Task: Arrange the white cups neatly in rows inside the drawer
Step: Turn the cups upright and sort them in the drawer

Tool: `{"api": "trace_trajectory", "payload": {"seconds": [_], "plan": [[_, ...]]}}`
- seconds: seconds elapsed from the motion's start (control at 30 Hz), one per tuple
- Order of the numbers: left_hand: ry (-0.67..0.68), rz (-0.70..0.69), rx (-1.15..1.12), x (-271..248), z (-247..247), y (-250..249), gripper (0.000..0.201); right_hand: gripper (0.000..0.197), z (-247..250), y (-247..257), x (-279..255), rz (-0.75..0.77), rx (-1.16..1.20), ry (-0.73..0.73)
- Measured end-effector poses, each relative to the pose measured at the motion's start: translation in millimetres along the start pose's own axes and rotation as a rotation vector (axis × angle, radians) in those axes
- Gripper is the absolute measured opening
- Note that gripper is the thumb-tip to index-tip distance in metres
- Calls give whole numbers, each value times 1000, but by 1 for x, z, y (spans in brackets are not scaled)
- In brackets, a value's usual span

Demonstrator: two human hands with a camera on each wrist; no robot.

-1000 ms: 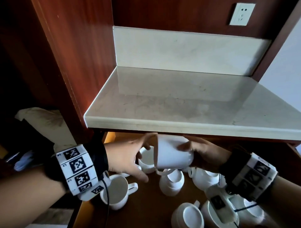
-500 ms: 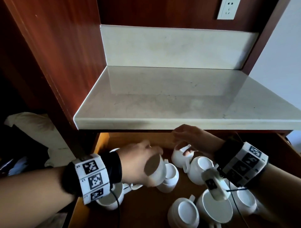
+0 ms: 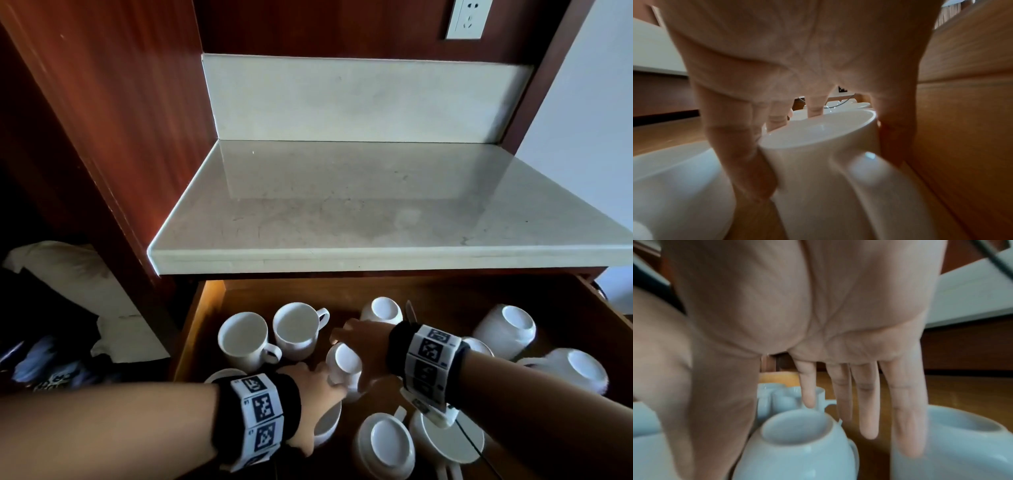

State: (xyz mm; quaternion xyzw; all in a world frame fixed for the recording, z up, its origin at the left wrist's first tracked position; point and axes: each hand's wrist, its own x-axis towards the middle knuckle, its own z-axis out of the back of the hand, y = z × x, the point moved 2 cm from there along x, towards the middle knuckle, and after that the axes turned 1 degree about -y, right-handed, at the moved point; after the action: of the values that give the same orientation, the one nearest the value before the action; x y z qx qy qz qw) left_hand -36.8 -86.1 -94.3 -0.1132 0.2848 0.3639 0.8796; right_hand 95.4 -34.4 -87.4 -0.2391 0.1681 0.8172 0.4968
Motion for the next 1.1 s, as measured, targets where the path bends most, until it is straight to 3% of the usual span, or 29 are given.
{"api": "trace_trajectory", "payload": {"seconds": [0.13, 0.37, 0.47, 0.57, 0.67, 0.8, 0.87, 1.0, 1.1], "plan": [[51, 24, -42, 7, -4, 0, 90, 98, -9, 7, 4, -16, -85, 43], [40, 18, -65, 10, -9, 4, 98, 80, -13, 27, 9, -40, -219, -4], [-28, 36, -70, 2, -4, 13, 104, 75, -9, 21, 9, -10, -193, -43], [-153, 116, -169, -21, 26, 32, 79, 81, 4, 7, -2, 16, -144, -135], [-286, 189, -271, -38, 60, 61, 66, 80, 25, -11, -24, 43, 89, -278], [-424, 245, -375, -45, 76, 81, 90, 77, 49, -30, -54, 40, 355, -472], [-472, 183, -454, -44, 79, 80, 100, 72, 53, -41, -62, 52, 679, -508], [-659, -84, -686, -36, 81, 69, 112, 65, 49, -47, -67, 216, 1432, -378], [-819, -219, -799, -33, 84, 62, 100, 75, 43, -45, -65, 291, 1726, -231]]}}
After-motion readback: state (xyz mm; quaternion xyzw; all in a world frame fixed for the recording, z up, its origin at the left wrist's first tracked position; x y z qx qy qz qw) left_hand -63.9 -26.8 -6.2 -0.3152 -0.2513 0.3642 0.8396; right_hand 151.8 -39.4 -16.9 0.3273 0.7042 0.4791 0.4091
